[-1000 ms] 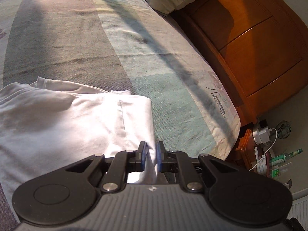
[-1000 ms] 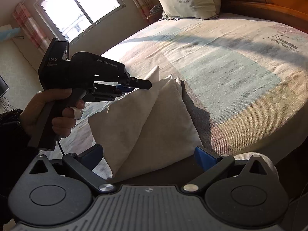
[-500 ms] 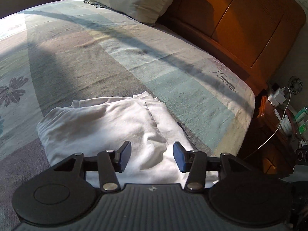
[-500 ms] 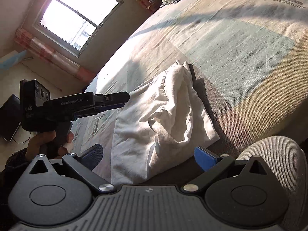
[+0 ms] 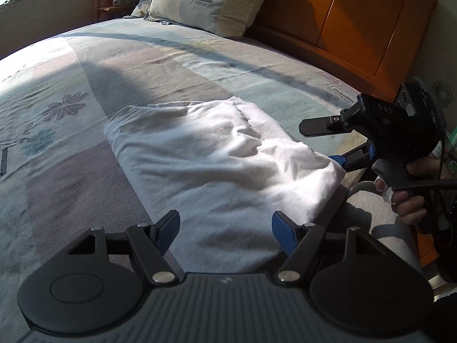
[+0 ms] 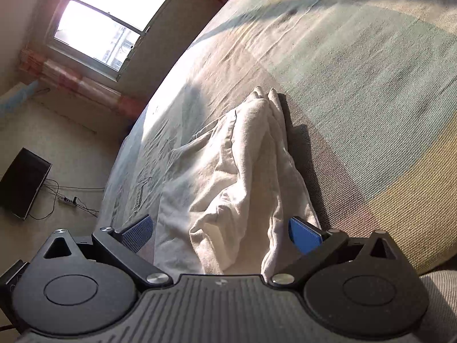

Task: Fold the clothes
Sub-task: 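Close the right gripper on the edge of the folded shirt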

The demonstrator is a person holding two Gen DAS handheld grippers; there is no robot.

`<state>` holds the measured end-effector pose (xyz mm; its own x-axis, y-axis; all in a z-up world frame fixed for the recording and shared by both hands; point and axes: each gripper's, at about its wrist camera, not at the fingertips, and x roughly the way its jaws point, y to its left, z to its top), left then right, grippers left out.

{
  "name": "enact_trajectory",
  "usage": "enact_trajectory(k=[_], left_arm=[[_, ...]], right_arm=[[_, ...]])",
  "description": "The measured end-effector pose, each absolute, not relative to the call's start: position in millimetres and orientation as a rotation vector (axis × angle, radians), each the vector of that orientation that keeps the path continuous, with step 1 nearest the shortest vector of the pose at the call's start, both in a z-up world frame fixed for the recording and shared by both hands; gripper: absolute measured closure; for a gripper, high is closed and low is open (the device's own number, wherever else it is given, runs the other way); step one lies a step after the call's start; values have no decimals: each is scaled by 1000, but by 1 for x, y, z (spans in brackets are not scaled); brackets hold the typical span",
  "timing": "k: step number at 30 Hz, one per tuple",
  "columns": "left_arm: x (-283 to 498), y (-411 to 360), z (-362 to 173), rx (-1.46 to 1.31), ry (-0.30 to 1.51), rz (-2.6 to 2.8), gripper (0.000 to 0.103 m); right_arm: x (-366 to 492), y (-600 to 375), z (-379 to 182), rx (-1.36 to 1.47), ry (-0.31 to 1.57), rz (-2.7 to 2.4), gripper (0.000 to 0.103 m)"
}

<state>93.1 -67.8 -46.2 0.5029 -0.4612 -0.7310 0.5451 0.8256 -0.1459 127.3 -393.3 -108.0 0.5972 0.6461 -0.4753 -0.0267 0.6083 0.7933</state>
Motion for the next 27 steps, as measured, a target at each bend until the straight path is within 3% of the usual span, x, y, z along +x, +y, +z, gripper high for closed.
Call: enact_trajectory(k=[6,9,11,14,15,17,23,27], left_arm=[[90,-69,-51,95,850,-602,31],[89,-68,-54,85,853,-602,31],[89,-67,-55,86,857,-597,31],[90,-65,-57,81,864,-589,31],[90,-64,-58,78,865,-587,31],[91,-63,-58,77,864,-584,31],[90,-65,-57,81,859,-595,31],[88,-66,-58,83,861,-605,30]], right_arm=[[153,-384,-109,785,847,433,0],[166,-377,-108,701,835,410,9],[170,-370,-106,626,839,386,21],[173,-360,-103,508,848,353,65],[173,-357,-101,480,851,344,84],[171,-358,-92,444,829,344,93],[172,-362,-54,321,748,376,94],[189,-368,-60,307,805,359,94]])
